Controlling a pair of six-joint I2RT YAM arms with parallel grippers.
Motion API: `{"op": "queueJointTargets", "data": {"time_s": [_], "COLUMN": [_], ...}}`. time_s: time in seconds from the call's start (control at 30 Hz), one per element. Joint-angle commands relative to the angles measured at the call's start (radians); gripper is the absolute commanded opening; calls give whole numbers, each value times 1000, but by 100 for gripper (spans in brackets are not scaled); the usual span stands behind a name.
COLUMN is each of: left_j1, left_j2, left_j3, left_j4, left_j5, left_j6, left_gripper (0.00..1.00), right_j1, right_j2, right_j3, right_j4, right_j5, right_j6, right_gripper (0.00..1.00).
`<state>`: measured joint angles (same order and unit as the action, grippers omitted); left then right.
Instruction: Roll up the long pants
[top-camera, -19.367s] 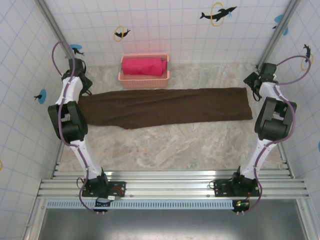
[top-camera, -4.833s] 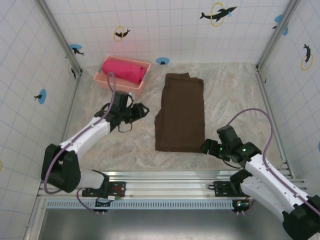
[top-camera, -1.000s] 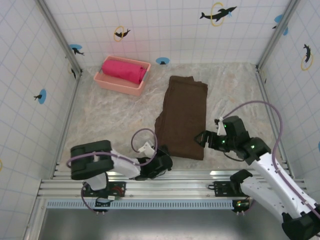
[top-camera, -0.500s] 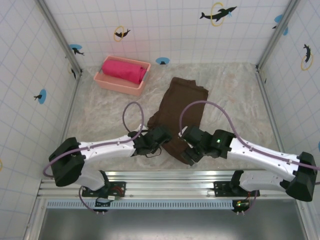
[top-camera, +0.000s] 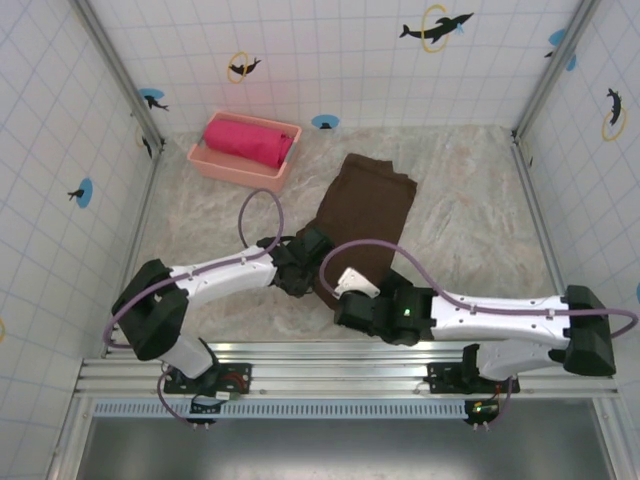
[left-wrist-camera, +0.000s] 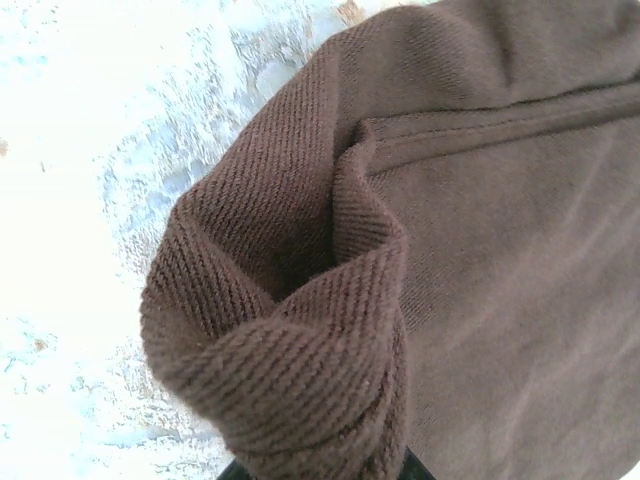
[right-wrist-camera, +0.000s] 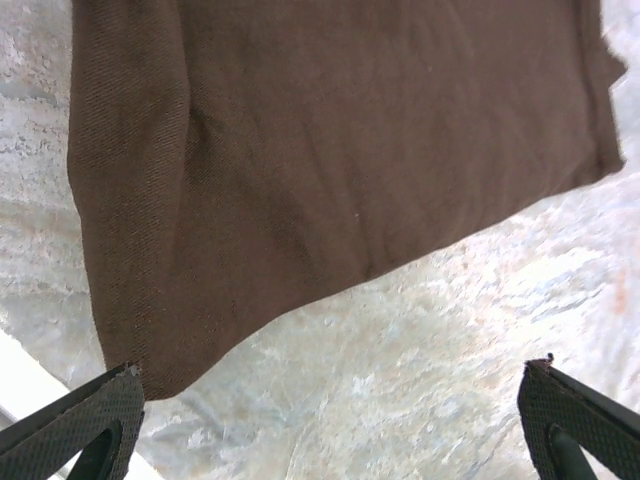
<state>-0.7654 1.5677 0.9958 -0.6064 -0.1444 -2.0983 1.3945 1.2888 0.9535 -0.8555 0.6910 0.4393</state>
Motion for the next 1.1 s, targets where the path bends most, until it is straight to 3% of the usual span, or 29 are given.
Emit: {"op": "queueJointTargets", "data": {"time_s": [0.0, 0.2, 0.4, 0.77, 1.07], "left_j1": [49, 103, 149, 239, 250], "left_j2": [62, 161, 221, 346, 377], "left_j3": [82, 169, 238, 379, 434], "left_j4": [-93, -113, -161, -251, -280], "left_j5": [59, 115, 145, 206, 232], "left_j6": [-13, 8, 44, 206, 260], "left_gripper": [0, 0, 0, 0, 0], "right_j1": [75, 230, 293, 218, 122], "right_j2": [94, 360, 611, 762, 914], "right_j3": [30, 157, 348, 360, 439], "right_j4": [9, -136, -253, -294, -277], "right_j5": [200, 412, 447, 489, 568], "right_j6": [63, 282, 415, 551, 511], "right_gripper": [99, 99, 99, 99, 99]}}
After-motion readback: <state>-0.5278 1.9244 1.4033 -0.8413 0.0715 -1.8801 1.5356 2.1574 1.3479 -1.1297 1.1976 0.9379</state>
